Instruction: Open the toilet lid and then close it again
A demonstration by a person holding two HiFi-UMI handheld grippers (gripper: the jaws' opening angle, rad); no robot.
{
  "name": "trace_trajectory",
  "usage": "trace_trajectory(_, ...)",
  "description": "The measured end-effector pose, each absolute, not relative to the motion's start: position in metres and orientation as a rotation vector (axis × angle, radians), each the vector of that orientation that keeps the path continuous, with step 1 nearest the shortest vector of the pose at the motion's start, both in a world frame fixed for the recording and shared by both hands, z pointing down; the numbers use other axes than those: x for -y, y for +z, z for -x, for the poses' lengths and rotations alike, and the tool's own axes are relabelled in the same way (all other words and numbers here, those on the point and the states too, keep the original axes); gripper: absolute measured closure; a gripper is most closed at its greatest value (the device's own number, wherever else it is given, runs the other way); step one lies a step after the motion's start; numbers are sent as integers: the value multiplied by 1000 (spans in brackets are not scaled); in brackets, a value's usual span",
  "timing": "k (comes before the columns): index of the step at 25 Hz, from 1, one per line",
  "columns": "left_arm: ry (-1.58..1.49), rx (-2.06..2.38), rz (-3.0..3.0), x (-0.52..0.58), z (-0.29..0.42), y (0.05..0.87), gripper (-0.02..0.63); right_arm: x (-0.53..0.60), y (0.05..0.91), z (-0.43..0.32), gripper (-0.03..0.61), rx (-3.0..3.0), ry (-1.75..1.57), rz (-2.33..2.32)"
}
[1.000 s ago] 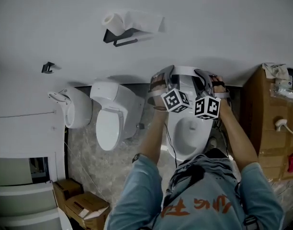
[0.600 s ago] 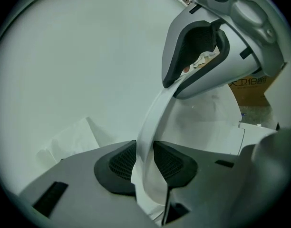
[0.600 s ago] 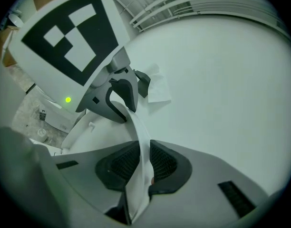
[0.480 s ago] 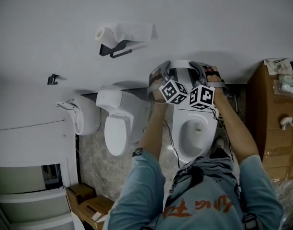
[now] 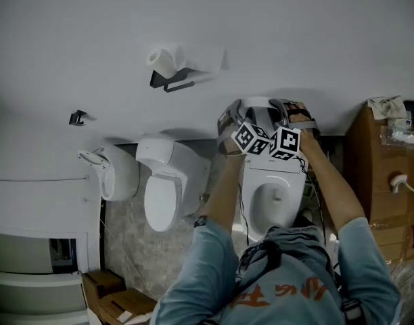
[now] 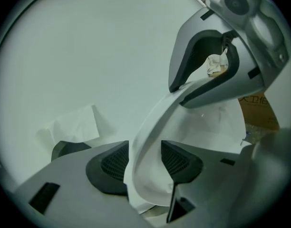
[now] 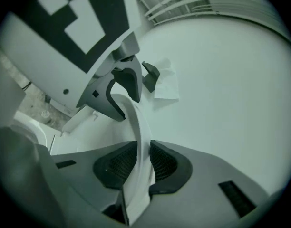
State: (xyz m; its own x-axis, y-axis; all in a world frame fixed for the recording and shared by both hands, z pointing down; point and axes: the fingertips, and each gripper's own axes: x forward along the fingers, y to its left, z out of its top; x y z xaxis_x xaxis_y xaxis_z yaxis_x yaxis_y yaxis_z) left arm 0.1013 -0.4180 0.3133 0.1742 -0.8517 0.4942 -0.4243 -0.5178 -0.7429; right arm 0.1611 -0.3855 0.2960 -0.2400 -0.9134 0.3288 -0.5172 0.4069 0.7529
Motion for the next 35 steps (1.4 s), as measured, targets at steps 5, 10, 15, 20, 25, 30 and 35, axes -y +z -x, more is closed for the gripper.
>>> trace_trajectory(5, -1185, -1214, 2066, 370, -78, 291, 377, 357, 280, -154, 452, 1958, -562, -1341)
trace_trajectory(10, -1047, -1244, 2147, 304, -21, 279, 533, 301, 266, -130, 453, 2072, -489, -1476)
trace_trajectory(15, -1046, -1208, 2346, 219, 24, 322, 588, 224, 307, -98, 460, 2159, -255, -1484)
trace_trajectory(20, -1010, -1145, 2524, 149, 46, 364, 588, 155, 356, -80, 471, 2149, -81, -1486)
trace_trajectory(25, -1047, -998, 2678, 82, 57, 425, 588, 96, 411, -72, 499, 2123, 98, -1497)
trace_trajectory(30, -1168, -792, 2794, 22, 64, 500, 588, 50, 471, -60, 512, 2097, 244, -1442)
trace_trajectory(35, -1323, -633, 2807, -19, 72, 584, 584, 13, 549, -36, 467, 2119, 349, -1257)
